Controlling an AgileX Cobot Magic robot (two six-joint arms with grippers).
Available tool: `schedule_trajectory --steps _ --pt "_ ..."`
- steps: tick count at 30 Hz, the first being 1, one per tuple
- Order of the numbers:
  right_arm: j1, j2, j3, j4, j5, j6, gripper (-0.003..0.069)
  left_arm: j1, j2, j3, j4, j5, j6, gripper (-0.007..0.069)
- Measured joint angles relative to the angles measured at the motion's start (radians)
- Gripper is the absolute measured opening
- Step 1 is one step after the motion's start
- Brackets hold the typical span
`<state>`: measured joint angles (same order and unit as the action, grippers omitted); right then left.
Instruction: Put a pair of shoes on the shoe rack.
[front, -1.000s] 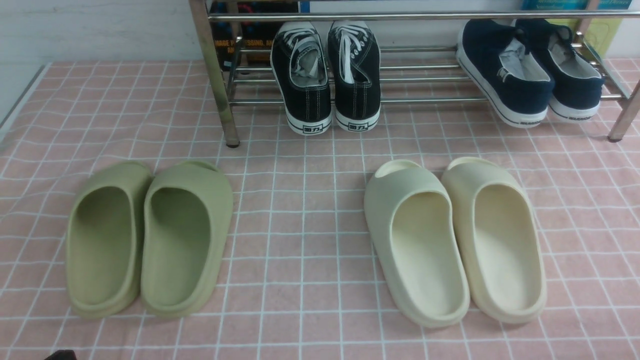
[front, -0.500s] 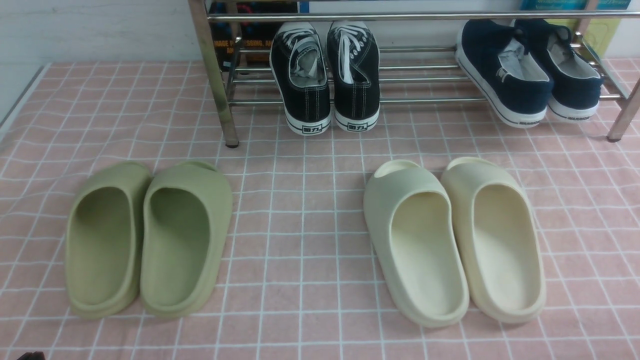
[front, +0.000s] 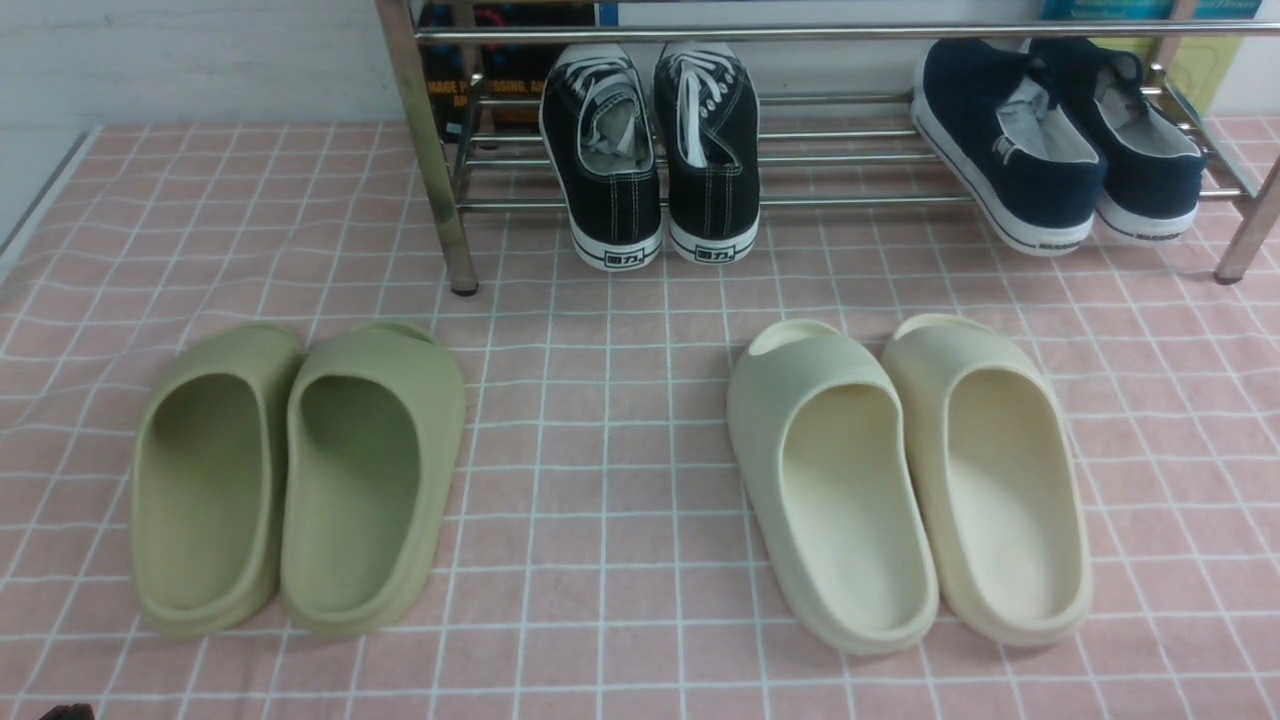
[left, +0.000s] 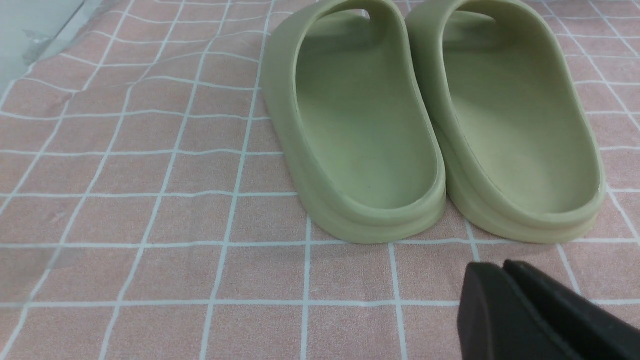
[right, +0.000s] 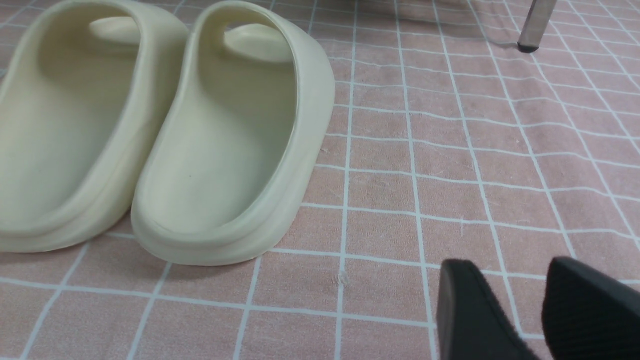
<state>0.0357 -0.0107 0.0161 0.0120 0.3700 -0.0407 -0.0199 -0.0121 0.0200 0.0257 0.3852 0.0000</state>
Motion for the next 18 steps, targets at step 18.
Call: schedule_trajectory --steps 18 --pt "0.000 0.000 0.000 0.000 0.000 0.000 0.0240 0.000 0.000 0.000 0.000 0.000 0.000 0.0058"
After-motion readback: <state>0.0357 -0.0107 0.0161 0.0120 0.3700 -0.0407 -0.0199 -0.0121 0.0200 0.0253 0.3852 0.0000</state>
